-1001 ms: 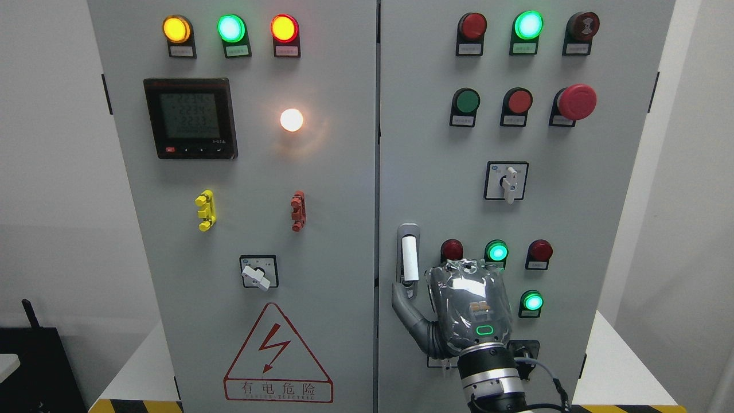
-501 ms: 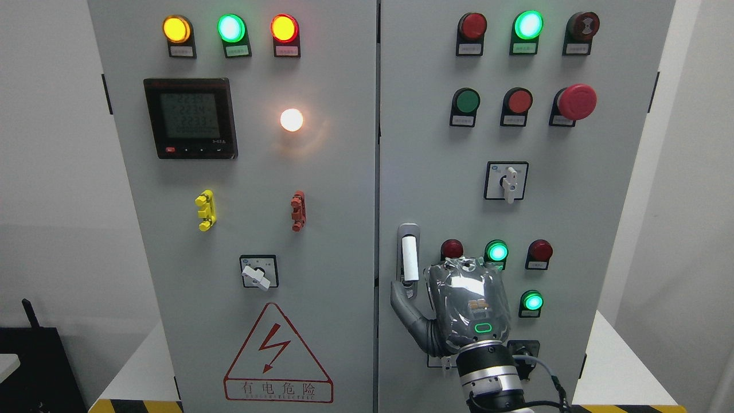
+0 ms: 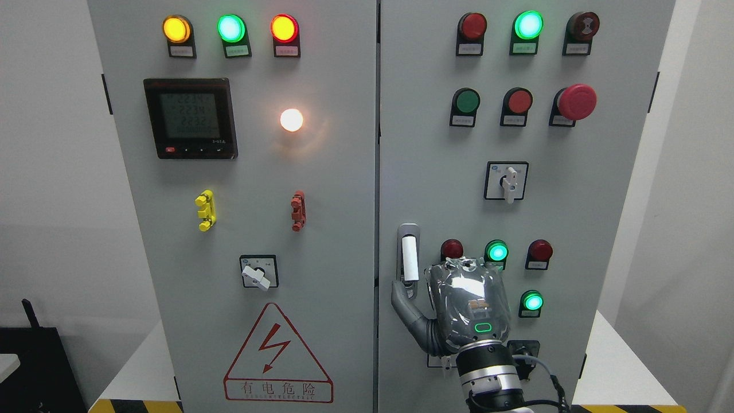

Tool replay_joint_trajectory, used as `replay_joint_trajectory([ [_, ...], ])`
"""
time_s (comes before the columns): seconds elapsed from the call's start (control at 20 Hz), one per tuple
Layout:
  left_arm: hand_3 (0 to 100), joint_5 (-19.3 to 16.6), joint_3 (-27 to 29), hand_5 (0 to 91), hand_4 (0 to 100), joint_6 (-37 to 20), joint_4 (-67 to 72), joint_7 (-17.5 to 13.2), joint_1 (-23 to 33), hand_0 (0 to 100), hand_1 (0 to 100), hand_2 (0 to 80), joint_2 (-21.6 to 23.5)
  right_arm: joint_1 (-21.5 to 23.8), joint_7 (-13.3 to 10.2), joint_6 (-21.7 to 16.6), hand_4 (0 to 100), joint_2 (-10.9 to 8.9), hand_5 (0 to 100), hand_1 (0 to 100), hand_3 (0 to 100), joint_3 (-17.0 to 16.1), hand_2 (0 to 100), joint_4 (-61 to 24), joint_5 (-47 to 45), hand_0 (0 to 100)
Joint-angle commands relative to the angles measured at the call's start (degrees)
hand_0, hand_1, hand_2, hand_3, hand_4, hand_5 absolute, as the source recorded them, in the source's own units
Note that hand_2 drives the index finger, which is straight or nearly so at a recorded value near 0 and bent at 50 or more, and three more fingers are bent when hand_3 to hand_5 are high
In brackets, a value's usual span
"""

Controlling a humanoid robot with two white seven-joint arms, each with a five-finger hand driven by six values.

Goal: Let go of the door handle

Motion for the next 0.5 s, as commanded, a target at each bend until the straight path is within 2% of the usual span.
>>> replay_joint_trajectory([
  [0.0,0,-0.04,-0.01,0.0,0,0.0,-1.76,0.04,0.0,12,39,0.0,0.0,-0.04,-0.01,0.05,92,0.02,91,0,100,0.07,99,0.25,0.0,45],
  [0.45,0,-0.04,-0.01,0.0,0,0.0,-1.76,0.04,0.0,12,39,0.0,0.0,-0.22,-0.01,0.05,92,0.11,91,0,100,0.16,99,0.25,0.0,48],
])
